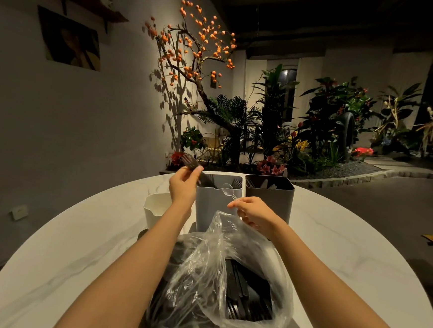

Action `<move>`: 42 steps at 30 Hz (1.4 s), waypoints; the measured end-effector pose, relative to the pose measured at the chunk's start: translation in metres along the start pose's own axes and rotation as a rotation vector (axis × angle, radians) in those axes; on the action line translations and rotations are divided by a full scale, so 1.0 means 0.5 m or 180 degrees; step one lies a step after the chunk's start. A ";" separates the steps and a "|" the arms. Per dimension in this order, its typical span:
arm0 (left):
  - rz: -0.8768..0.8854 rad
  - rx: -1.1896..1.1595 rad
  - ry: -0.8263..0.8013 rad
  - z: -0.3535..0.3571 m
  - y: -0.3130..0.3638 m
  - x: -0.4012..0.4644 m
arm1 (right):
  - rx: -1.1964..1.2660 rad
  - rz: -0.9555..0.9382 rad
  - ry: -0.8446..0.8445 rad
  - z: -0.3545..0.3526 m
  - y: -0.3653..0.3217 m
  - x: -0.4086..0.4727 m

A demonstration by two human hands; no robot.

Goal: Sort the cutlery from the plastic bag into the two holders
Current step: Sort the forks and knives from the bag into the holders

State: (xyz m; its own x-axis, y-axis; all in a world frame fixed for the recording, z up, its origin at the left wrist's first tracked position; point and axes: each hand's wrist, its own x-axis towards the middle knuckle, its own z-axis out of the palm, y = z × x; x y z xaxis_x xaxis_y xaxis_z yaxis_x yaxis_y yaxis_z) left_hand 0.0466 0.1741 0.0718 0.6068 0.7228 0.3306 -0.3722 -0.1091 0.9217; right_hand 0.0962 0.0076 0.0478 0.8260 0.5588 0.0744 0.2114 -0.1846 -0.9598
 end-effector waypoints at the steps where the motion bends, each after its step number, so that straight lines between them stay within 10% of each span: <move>1: -0.0006 0.0373 -0.0161 0.000 -0.008 -0.002 | 0.0038 0.0000 -0.0024 0.002 -0.001 -0.002; 7: 0.0381 0.1591 -0.0418 0.010 -0.015 -0.016 | 0.0677 -0.0162 -0.0293 0.017 -0.005 0.005; 17: 0.0251 0.1141 -0.0232 0.010 -0.016 -0.024 | 0.0933 -0.0274 -0.0666 0.032 -0.012 0.012; 25: 0.0234 0.0867 -0.1069 -0.005 -0.030 -0.045 | 0.0730 -0.0377 -0.0933 0.040 -0.022 -0.002; 31: -0.0263 0.0130 -0.0433 -0.018 -0.013 -0.036 | 0.0787 -0.0175 -0.0188 0.049 -0.012 0.001; 42: -0.0566 0.0660 -0.0881 -0.028 -0.006 -0.061 | 0.1055 -0.1633 0.1093 0.073 -0.056 -0.007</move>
State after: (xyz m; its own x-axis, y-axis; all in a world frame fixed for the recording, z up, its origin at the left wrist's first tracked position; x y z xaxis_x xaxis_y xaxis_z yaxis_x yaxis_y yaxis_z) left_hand 0.0192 0.1619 0.0561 0.8262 0.5346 0.1780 -0.1113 -0.1548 0.9817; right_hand 0.0681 0.0402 0.0643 0.7945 0.2123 0.5690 0.4933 0.3210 -0.8085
